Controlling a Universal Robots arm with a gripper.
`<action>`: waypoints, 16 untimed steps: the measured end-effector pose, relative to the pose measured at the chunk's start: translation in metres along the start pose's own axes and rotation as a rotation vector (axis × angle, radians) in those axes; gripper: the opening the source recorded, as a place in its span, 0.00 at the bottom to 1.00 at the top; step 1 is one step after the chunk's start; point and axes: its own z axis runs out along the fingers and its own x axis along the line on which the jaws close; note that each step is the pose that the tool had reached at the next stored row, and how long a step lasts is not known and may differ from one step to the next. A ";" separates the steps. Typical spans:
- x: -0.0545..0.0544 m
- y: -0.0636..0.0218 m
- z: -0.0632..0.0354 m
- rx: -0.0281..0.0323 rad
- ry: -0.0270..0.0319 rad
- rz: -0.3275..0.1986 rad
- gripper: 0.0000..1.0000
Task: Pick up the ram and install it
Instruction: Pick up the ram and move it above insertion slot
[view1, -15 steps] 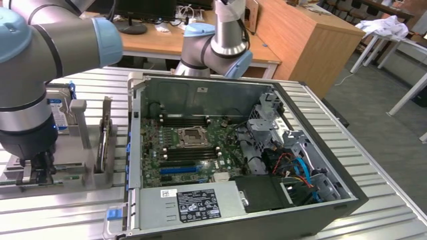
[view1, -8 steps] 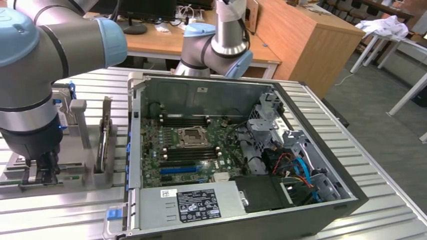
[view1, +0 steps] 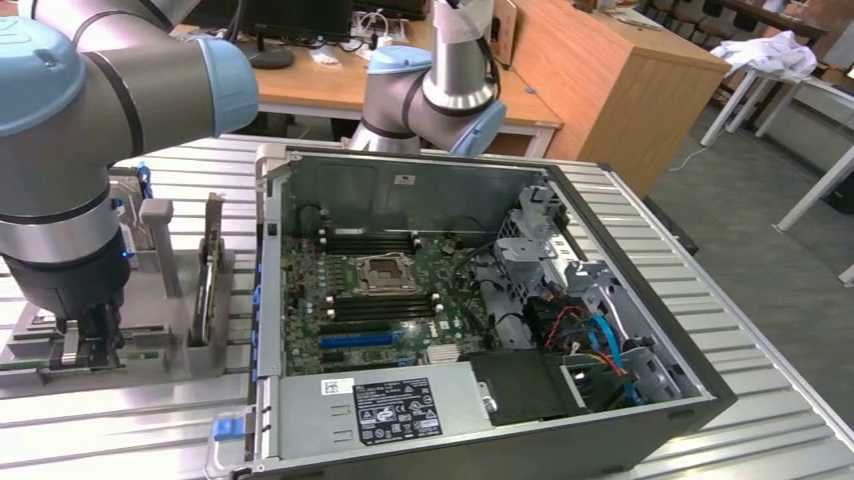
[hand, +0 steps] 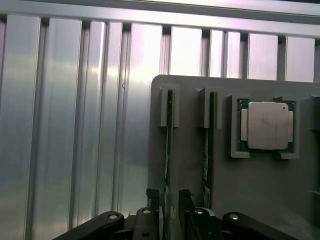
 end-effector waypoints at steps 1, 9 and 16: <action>0.000 0.0000 0.0002 -0.0002 0.0001 0.000 0.30; 0.001 -0.0001 0.0004 0.0002 -0.0001 0.000 0.30; 0.001 0.0000 0.0003 0.0000 0.0000 0.000 0.30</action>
